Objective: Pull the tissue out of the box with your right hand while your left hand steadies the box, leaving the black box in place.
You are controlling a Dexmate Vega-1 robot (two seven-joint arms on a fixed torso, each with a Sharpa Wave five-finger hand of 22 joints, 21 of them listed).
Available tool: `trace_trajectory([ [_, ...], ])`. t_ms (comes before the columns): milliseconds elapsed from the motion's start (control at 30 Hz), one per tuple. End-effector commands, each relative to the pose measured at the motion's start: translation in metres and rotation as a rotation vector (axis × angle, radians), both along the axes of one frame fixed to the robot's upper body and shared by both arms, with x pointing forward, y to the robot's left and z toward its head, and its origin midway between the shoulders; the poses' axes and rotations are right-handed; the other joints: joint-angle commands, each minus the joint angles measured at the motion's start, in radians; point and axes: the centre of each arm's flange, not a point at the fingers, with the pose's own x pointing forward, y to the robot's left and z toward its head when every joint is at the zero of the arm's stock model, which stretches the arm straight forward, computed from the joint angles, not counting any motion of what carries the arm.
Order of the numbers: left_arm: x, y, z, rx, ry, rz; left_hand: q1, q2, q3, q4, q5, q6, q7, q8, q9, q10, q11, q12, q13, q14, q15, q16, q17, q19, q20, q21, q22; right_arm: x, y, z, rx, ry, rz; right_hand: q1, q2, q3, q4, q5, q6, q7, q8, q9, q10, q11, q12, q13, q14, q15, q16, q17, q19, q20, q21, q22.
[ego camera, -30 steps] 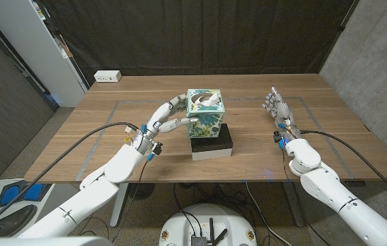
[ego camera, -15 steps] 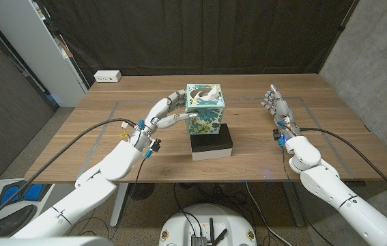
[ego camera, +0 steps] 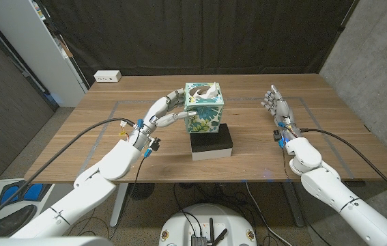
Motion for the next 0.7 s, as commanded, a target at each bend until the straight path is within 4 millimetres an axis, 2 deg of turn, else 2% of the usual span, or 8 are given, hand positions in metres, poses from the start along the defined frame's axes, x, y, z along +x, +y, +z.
trace_trajectory([
  [33, 0.001, -0.002, 0.002, -0.011, -0.001, -0.002, 0.023, 0.028, -0.001, 0.004, 0.004, 0.007, 0.044, 0.000, 0.003, 0.006, -0.002, 0.006, 0.002, 0.007, -0.003, -0.003, 0.002, 0.031, -0.030, 0.005, 0.001, -0.015, 0.000, -0.011, 0.013, -0.013, 0.022, -0.005, 0.006, 0.001, -0.005, 0.002, -0.003, 0.011, 0.000, 0.003, 0.005, 0.003, 0.009, 0.000, 0.010, 0.004, 0.006, 0.003, 0.006, 0.002, 0.002, 0.002],
  [700, 0.004, -0.008, 0.003, -0.015, 0.000, -0.003, 0.028, 0.029, -0.007, 0.003, 0.007, 0.021, 0.038, -0.002, 0.002, 0.019, -0.009, 0.008, 0.005, 0.019, -0.006, -0.004, 0.002, 0.040, -0.034, 0.006, 0.001, -0.037, 0.003, -0.034, -0.011, -0.003, 0.015, -0.005, 0.007, 0.001, -0.005, 0.002, 0.001, 0.012, 0.002, 0.002, 0.006, 0.005, 0.009, 0.001, 0.009, 0.004, 0.006, 0.002, 0.005, 0.003, 0.000, 0.002],
])
